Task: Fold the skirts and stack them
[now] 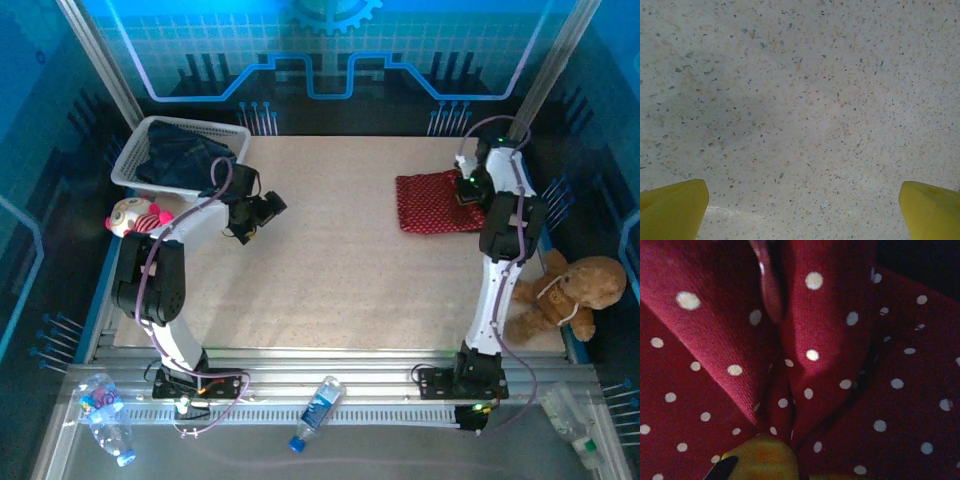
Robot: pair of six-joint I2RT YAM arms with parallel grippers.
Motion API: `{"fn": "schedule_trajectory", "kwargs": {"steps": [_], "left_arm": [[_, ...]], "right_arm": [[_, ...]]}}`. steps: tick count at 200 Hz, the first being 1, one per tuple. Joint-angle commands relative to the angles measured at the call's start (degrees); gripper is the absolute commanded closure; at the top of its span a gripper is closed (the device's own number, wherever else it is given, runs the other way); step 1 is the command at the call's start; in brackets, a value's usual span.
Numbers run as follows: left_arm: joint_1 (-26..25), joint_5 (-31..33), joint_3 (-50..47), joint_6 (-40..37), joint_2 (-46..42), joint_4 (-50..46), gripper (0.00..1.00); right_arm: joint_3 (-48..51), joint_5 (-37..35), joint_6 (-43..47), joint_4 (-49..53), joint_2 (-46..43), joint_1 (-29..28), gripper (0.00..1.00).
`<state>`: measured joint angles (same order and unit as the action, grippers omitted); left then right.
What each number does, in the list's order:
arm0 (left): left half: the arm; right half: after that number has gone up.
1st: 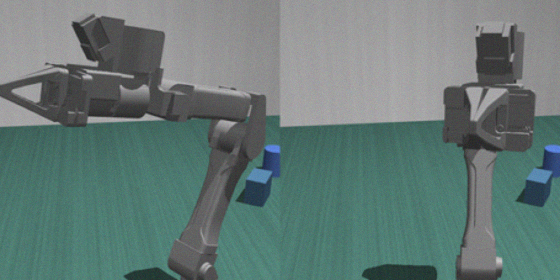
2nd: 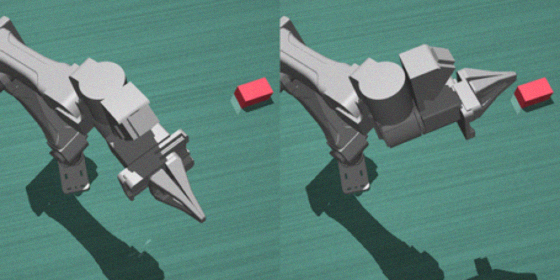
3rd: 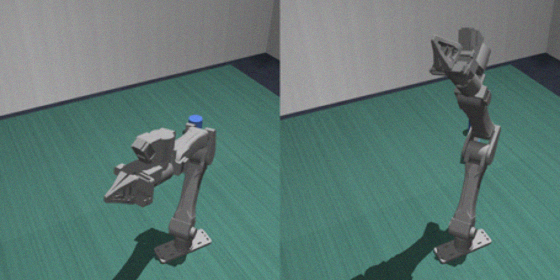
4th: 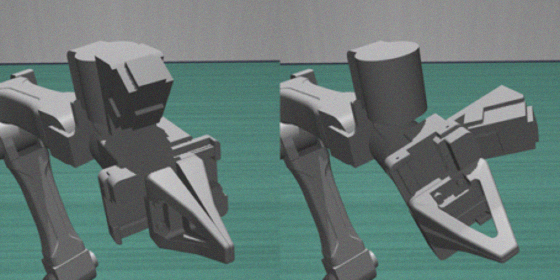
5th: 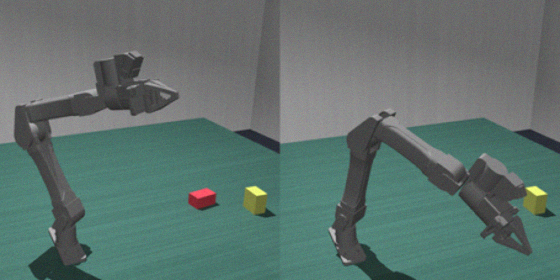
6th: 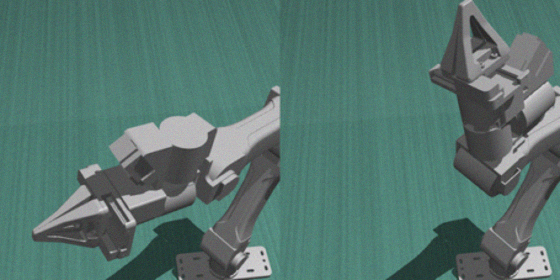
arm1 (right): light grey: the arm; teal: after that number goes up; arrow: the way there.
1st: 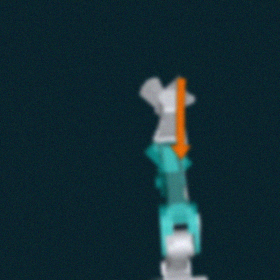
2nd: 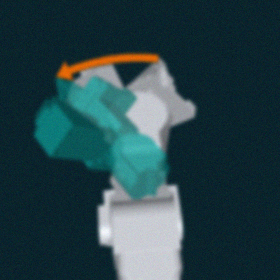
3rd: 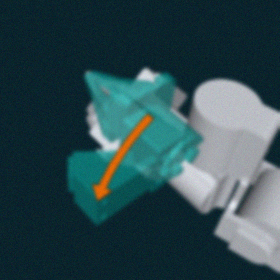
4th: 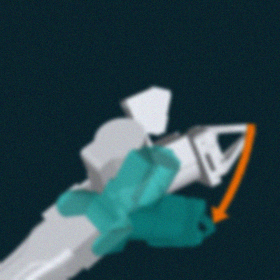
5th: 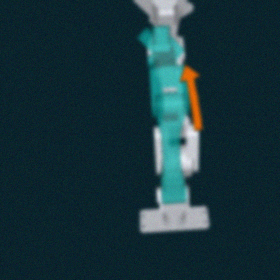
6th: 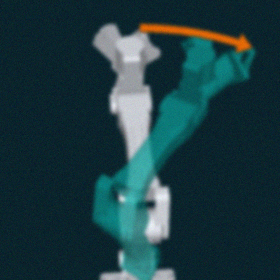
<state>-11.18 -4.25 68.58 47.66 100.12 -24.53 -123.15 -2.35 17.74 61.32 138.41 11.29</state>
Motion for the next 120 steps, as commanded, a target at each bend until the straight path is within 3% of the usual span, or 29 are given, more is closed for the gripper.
{"fn": "schedule_trajectory", "kwargs": {"steps": [1,47,120], "left_arm": [[0.72,0.18,-1.57,-0.90,-1.94,0.98,0.01],[1.60,-0.40,-2.97,-0.81,-2.58,2.25,0.01],[2.39,-1.53,-2.57,-0.81,-1.71,3.19,0.01]], "right_arm": [[0.66,7.07,-3.15,3.89,-1.86,-3.83,1.00],[-10.23,7.83,-6.25,11.59,-3.45,-5.39,1.00],[-13.23,12.03,-6.75,16.27,-13.27,-9.47,1.00]]}}
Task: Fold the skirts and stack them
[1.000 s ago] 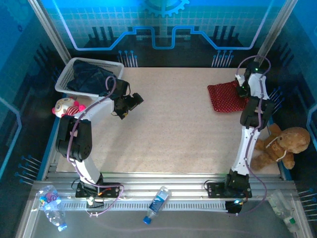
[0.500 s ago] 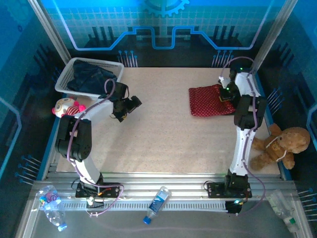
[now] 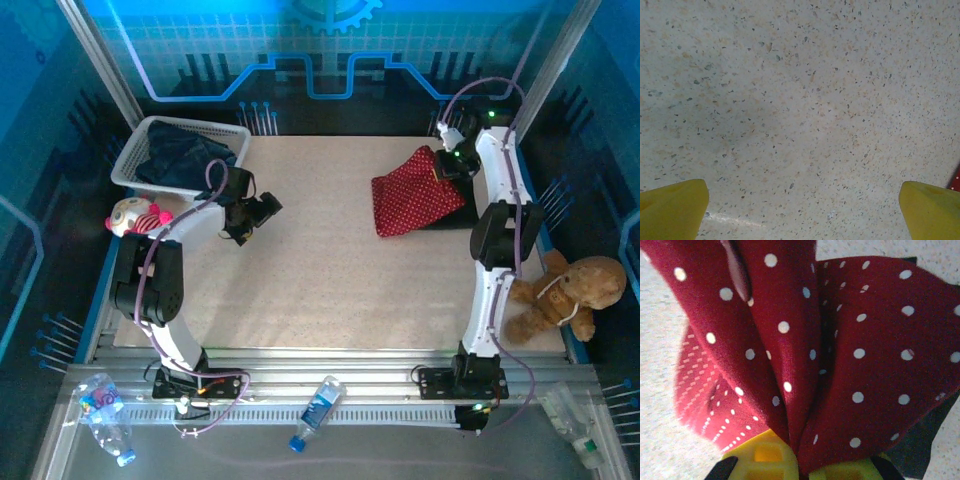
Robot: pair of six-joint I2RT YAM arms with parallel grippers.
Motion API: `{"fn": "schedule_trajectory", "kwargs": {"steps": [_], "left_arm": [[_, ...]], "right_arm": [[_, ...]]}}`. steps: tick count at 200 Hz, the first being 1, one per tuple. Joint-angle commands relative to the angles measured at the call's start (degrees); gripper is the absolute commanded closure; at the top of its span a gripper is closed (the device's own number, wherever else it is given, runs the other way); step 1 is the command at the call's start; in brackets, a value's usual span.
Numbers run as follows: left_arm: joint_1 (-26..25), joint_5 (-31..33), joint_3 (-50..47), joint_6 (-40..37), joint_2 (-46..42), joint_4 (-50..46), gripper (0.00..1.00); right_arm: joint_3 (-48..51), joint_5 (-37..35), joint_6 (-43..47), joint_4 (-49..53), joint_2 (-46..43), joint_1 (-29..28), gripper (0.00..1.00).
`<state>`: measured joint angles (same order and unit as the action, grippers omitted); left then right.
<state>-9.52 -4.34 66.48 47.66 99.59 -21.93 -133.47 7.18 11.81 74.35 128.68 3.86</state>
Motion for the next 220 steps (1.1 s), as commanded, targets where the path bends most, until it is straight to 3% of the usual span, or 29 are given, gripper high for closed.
{"fn": "schedule_trajectory", "kwargs": {"steps": [1,84,118,193,201,207,211,212,213,214,216,220], "left_arm": [[0.73,-1.45,-0.47,-0.81,-1.26,0.58,0.01],[1.61,-2.07,-1.70,-0.77,-1.87,1.28,0.01],[1.87,-2.13,-2.05,-0.90,-2.20,1.30,0.01],[2.03,-1.85,-2.84,-0.90,-2.47,1.13,0.01],[2.05,-1.73,-2.93,-0.96,-2.55,1.06,0.01],[2.05,-1.66,-2.93,-1.03,-2.56,0.93,0.01],[2.05,-1.58,-2.93,-1.07,-2.48,0.93,0.01],[2.05,-1.56,-2.93,-1.08,-2.48,0.97,0.01],[2.05,-1.56,-2.93,-1.12,-2.47,0.95,0.01],[2.05,-1.55,-2.93,-1.14,-2.43,0.94,0.01],[2.05,-1.55,-3.00,-1.16,-2.40,0.93,0.01],[2.08,-1.59,-2.81,-1.23,-2.32,0.86,0.01]], "right_arm": [[-3.06,2.45,-0.83,3.34,-3.58,-2.11,1.00],[-14.38,5.42,0.75,7.91,-3.00,-4.38,1.00],[-16.39,3.35,1.67,8.32,-2.63,-3.47,1.00],[1.80,3.54,4.97,-0.12,-0.73,9.71,1.00],[2.61,0.27,4.35,-1.18,0.82,10.50,0.88],[2.89,-1.79,3.95,-2.33,2.05,10.83,0.73],[2.96,-3.16,3.61,-3.20,2.88,10.98,0.56],[3.02,-3.96,3.31,-3.58,3.28,11.04,0.39],[3.03,-4.34,3.18,-3.90,3.48,11.02,0.32],[3.03,-4.34,3.18,-3.90,3.48,11.02,0.32],[3.04,-5.57,2.42,-4.66,3.99,11.03,0.09],[3.04,-7.53,1.20,-5.71,4.29,11.06,0.01]]}}
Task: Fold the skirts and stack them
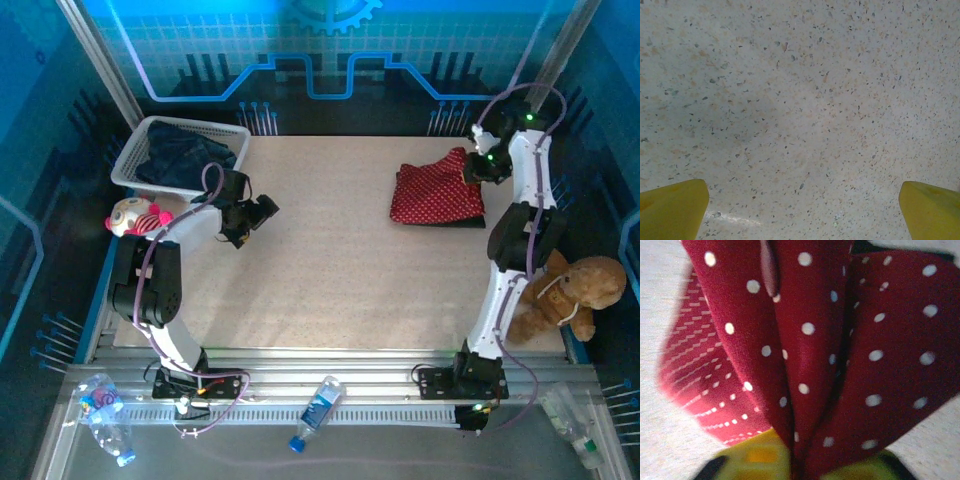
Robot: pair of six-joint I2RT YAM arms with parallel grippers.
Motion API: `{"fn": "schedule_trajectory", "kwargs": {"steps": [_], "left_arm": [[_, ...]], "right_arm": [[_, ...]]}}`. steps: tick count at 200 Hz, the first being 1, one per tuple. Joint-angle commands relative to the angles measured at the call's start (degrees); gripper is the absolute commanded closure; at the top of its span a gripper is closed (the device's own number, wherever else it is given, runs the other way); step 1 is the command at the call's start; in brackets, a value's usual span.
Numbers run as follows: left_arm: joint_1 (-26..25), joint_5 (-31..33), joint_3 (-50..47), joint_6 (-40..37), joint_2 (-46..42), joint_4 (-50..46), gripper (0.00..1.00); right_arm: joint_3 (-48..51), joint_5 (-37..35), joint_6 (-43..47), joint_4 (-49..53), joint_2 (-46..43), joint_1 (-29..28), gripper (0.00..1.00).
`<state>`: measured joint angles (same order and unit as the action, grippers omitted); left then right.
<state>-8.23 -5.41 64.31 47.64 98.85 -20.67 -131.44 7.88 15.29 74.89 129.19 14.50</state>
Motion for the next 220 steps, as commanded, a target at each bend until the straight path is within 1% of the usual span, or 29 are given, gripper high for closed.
{"fn": "schedule_trajectory", "kwargs": {"steps": [1,16,25,36,54,66,71,79,96,122,134,139,157,169,193,207,220], "left_arm": [[0.82,-0.55,-0.62,-1.22,-1.56,-0.46,0.01],[1.01,-0.37,-0.33,-1.32,-1.76,-1.08,0.01],[1.24,0.10,-0.57,-1.20,-2.50,-1.13,0.01],[1.52,0.39,-1.10,-1.05,-3.98,-0.77,0.01],[2.15,1.40,-0.43,-1.78,-6.82,-2.20,0.01],[2.41,2.17,1.17,-3.35,-8.67,-3.71,0.01],[2.55,2.52,1.95,-4.06,-9.38,-4.39,0.01],[2.84,3.38,3.34,-5.21,-10.47,-5.45,0.01],[4.10,5.22,5.78,-7.08,-11.96,-6.67,0.01],[7.63,6.23,8.96,-9.71,-11.35,-7.63,0.01],[9.25,7.28,11.05,-11.19,-10.39,-8.61,0.01],[9.94,7.45,11.84,-12.06,-9.87,-8.62,0.01],[12.40,7.34,16.16,-15.03,-7.10,-8.96,0.01],[13.81,8.09,20.32,-17.30,-3.74,-10.16,0.01],[15.84,8.05,29.88,-20.74,5.57,-13.47,0.01],[16.22,8.18,35.63,-22.85,10.66,-15.16,0.01],[16.53,10.02,41.05,-24.18,14.98,-16.81,0.01]], "right_arm": [[1.01,-8.76,-2.59,-6.52,3.83,0.43,0.00],[2.54,-11.93,-7.55,-9.88,2.61,-0.44,0.00],[5.86,-13.71,-11.18,-13.89,-0.64,-1.67,0.00],[10.89,-14.02,-15.57,-18.78,-5.23,-3.58,0.00],[14.51,-11.33,-20.24,-20.82,-9.04,-7.78,0.00],[15.01,-7.86,-21.15,-19.73,-9.01,-10.63,0.00],[14.98,-7.81,-21.61,-19.09,-8.31,-11.80,0.00],[14.92,-10.09,-22.46,-18.06,-7.02,-13.61,0.00],[14.65,-18.33,-24.04,-16.69,-2.84,-15.75,0.00],[14.10,-19.23,-26.16,-16.07,2.42,-14.79,0.00],[13.33,-18.82,-25.25,-15.65,3.79,-14.11,0.00],[12.54,-18.72,-24.70,-14.81,5.98,-13.69,0.00],[9.64,-19.72,-22.09,-12.00,9.45,-11.92,0.00],[8.81,-20.50,-19.98,-11.14,10.81,-10.46,0.00],[7.31,-18.72,-14.43,-10.84,12.36,-7.56,0.00],[5.54,-16.73,-11.13,-10.10,12.48,-7.10,0.00],[4.41,-15.78,-9.65,-9.70,11.08,-7.44,0.00]]}}
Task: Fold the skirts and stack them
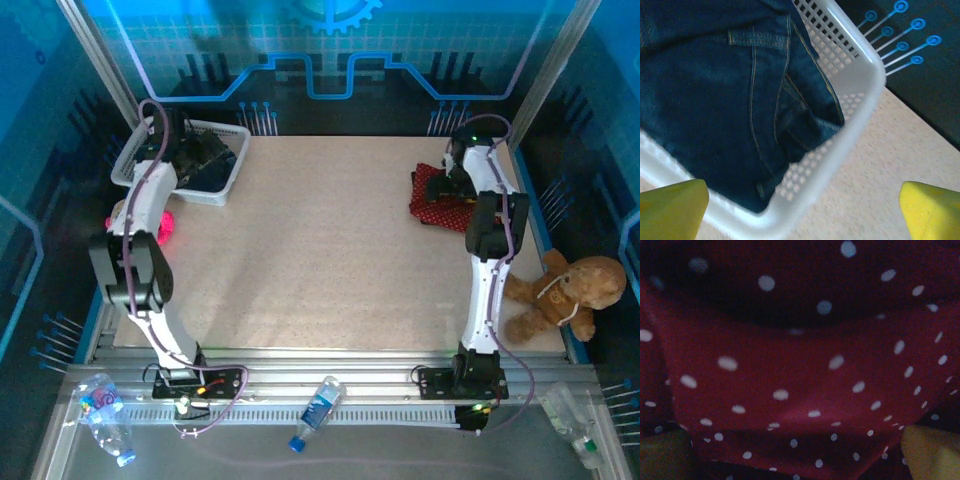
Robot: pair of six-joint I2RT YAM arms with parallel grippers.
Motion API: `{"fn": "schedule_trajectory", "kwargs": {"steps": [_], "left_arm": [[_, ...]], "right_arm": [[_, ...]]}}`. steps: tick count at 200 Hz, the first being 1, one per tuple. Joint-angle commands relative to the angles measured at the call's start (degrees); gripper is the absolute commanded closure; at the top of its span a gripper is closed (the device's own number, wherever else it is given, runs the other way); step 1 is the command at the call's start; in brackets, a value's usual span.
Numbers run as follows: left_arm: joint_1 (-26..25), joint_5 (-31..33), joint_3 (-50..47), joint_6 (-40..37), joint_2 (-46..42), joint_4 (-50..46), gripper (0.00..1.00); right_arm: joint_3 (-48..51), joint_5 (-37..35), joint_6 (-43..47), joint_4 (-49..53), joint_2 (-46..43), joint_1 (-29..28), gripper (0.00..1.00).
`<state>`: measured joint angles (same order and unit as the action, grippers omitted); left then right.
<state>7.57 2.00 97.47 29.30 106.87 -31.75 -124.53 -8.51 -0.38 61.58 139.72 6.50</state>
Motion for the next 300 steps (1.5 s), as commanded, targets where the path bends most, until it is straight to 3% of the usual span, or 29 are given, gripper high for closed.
{"fn": "schedule_trajectory", "kwargs": {"steps": [1,26,56,79,99,123,139,148,177,229,275,300], "left_arm": [[0.79,2.72,8.30,-5.97,7.26,-5.89,0.01],[1.87,7.46,17.95,-8.35,15.17,-8.10,0.01],[2.51,10.77,31.70,-12.17,26.86,-13.09,0.01],[3.14,9.70,42.01,-12.16,34.92,-17.46,0.03],[3.22,8.72,46.09,-12.42,38.90,-18.36,0.11],[3.41,5.56,46.51,-11.95,40.25,-17.19,0.38],[3.76,3.26,46.49,-10.68,39.42,-17.03,0.84],[3.93,2.39,45.76,-10.19,37.77,-16.43,1.00],[4.29,0.26,38.13,-9.99,26.55,-10.29,1.00],[4.38,-12.09,17.17,-6.42,-2.09,9.62,1.00],[3.30,-23.33,17.54,-1.47,-13.00,15.89,1.00],[0.71,-26.18,20.73,-1.99,-16.04,15.82,1.00]], "right_arm": [[-2.53,0.56,6.15,3.62,0.42,0.50,0.00],[-1.77,-3.15,4.00,1.85,-6.09,-2.05,0.00],[7.71,-3.81,-1.61,-8.02,-22.26,-6.11,0.00],[14.11,-1.51,-7.97,-15.11,-32.26,-8.77,0.00],[19.66,-0.02,-12.53,-20.84,-39.64,-11.23,0.00],[25.28,1.59,-16.39,-26.92,-46.80,-14.95,0.00],[28.29,3.09,-21.36,-29.46,-49.98,-16.17,0.00],[30.76,6.74,-23.84,-31.94,-51.30,-15.91,0.00],[39.10,11.24,-29.59,-39.72,-55.16,-15.86,0.00],[45.02,16.43,-31.67,-44.38,-57.52,-16.16,0.00],[45.60,16.34,-32.25,-45.62,-57.78,-16.16,0.00],[46.24,16.24,-32.53,-46.23,-57.97,-16.14,0.00]]}}
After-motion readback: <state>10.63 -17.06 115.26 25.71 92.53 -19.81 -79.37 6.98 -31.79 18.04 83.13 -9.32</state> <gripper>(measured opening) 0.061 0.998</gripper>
